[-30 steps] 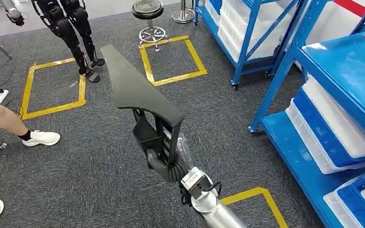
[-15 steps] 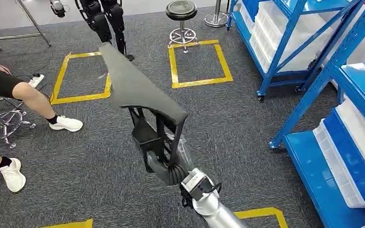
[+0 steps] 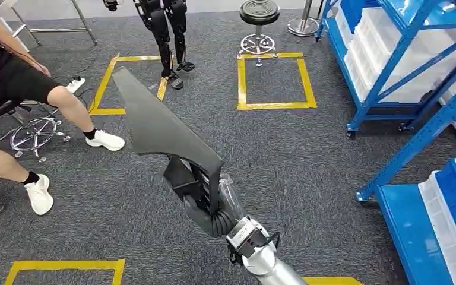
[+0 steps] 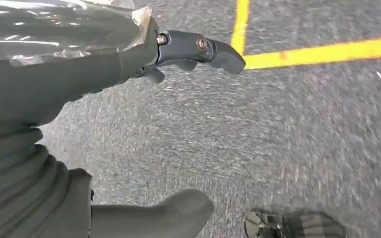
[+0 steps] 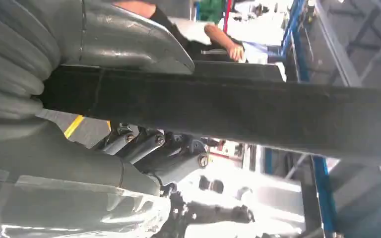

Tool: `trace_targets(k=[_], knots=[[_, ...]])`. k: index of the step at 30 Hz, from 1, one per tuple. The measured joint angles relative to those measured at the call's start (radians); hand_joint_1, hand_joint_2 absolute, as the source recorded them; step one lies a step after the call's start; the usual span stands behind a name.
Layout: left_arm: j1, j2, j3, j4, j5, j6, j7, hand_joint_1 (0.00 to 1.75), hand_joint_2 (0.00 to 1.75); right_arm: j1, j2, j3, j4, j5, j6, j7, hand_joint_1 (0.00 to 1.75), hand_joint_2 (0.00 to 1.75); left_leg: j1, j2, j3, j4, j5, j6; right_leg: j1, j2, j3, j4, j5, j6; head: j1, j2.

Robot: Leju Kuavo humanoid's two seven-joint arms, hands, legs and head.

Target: Take the parts from the cabinet and place them on the table.

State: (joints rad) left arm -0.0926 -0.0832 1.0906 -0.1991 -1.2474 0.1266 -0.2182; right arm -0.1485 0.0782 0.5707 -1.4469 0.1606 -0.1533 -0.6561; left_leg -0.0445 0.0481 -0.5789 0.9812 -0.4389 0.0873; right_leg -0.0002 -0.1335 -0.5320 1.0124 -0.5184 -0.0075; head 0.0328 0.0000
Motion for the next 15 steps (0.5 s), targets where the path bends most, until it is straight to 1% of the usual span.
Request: trace_targets(k=[1,2,3,4,5,6,7,8,9,10,11,12,13,14,15], knots=[[0.003,-0.008,0.0,0.001,0.002,0.0,0.0,0.0,1.75,-0.001,-0.005,0.0,0.0,0.0,0.0,0.0,1.75,1.75,0.013,-0.008,0.016,-0.03,0.015,-0.005,-0.004,0.042,-0.003,0.019,-0.006,-0.001,0.001,0.0],[0.001,-0.01,0.0,0.001,0.006,0.004,-0.001,0.0,1.75,-0.004,-0.006,0.0,0.0,0.0,0.0,0.0,1.75,1.75,0.018,-0.019,0.025,-0.041,0.022,0.009,-0.003,0.086,-0.024,0.062,-0.027,-0.006,0.0,0.0],[-0.002,-0.011,0.002,0.001,0.014,0.009,0.0,0.0,1.75,-0.006,-0.012,0.0,0.0,0.0,0.001,-0.001,1.75,1.75,0.021,-0.033,0.025,-0.042,0.027,0.009,-0.003,0.115,-0.058,0.133,-0.053,-0.01,0.003,0.0],[-0.005,-0.016,0.004,0.001,0.02,0.01,0.0,0.0,1.75,-0.006,-0.021,-0.002,0.004,-0.001,0.004,0.0,1.75,1.75,0.022,-0.05,0.025,-0.041,0.025,0.005,-0.005,0.126,-0.097,0.206,-0.077,-0.011,0.004,0.0],[-0.006,-0.019,0.007,0.002,0.027,0.011,0.0,0.0,1.75,-0.008,-0.031,-0.005,0.01,-0.006,0.01,-0.005,1.75,1.75,0.022,-0.069,0.023,-0.038,0.024,0.003,-0.01,0.129,-0.135,0.265,-0.093,-0.007,0.005,0.0],[-0.005,-0.022,0.012,0.002,0.035,0.013,0.003,0.0,1.75,-0.014,-0.037,-0.005,0.021,-0.01,0.016,-0.009,1.75,1.75,0.024,-0.084,0.021,-0.034,0.021,-0.001,-0.014,0.129,-0.153,0.284,-0.091,0.001,0.003,0.0],[-0.003,-0.025,0.018,0.002,0.038,0.016,0.007,0.0,1.75,-0.022,-0.04,-0.006,0.031,-0.013,0.019,-0.011,1.75,1.75,0.029,-0.099,0.02,-0.026,0.016,-0.01,-0.02,0.13,-0.144,0.251,-0.065,0.017,0.004,0.0],[-0.001,-0.028,0.02,0.002,0.043,0.018,0.008,0.0,1.75,-0.027,-0.043,-0.006,0.039,-0.017,0.021,-0.013,1.75,1.75,0.036,-0.113,0.019,-0.014,0.01,-0.02,-0.026,0.13,-0.116,0.184,-0.029,0.034,0.003,0.0],[-0.001,-0.03,0.022,0.002,0.045,0.02,0.008,0.0,1.75,-0.034,-0.045,-0.006,0.044,-0.019,0.024,-0.016,1.75,1.75,0.044,-0.13,0.014,0.005,-0.001,-0.035,-0.036,0.14,-0.073,0.088,0.017,0.056,0.004,0.0],[-0.001,-0.029,0.026,0.002,0.049,0.022,0.009,0.0,1.75,-0.043,-0.047,-0.006,0.052,-0.021,0.029,-0.021,1.75,1.75,0.05,-0.14,0.005,0.03,-0.015,-0.051,-0.04,0.159,-0.054,0.044,0.03,0.064,0.005,0.0],[-0.002,-0.024,0.033,0.001,0.058,0.027,0.01,0.0,1.75,-0.058,-0.045,-0.004,0.073,-0.023,0.037,-0.026,1.75,1.75,0.045,-0.151,-0.01,0.047,-0.026,-0.063,-0.036,0.185,-0.058,0.051,0.023,0.056,0.013,0.0],[-0.004,-0.024,0.038,0.002,0.064,0.031,0.011,0.0,1.75,-0.066,-0.045,-0.005,0.084,-0.028,0.045,-0.03,1.75,1.75,0.048,-0.159,-0.017,0.055,-0.03,-0.065,-0.035,0.183,-0.056,0.06,0.021,0.036,0.01,0.0],[-0.003,-0.026,0.045,0.002,0.069,0.035,0.011,0.0,1.75,-0.078,-0.041,-0.007,0.102,-0.037,0.055,-0.034,1.75,1.75,0.05,-0.161,-0.021,0.054,-0.027,-0.066,-0.029,0.174,-0.061,0.059,0.022,0.027,0.009,0.0],[0.0,-0.027,0.05,0.003,0.074,0.035,0.012,0.0,1.75,-0.09,-0.036,-0.008,0.118,-0.043,0.065,-0.036,1.75,1.75,0.054,-0.168,-0.025,0.054,-0.025,-0.067,-0.03,0.168,-0.062,0.059,0.023,0.021,0.008,0.0],[0.003,-0.027,0.052,0.003,0.074,0.035,0.013,0.0,1.75,-0.103,-0.031,-0.008,0.13,-0.048,0.072,-0.037,1.75,1.75,0.057,-0.174,-0.026,0.055,-0.027,-0.069,-0.036,0.162,-0.061,0.058,0.025,0.018,0.008,0.0]])
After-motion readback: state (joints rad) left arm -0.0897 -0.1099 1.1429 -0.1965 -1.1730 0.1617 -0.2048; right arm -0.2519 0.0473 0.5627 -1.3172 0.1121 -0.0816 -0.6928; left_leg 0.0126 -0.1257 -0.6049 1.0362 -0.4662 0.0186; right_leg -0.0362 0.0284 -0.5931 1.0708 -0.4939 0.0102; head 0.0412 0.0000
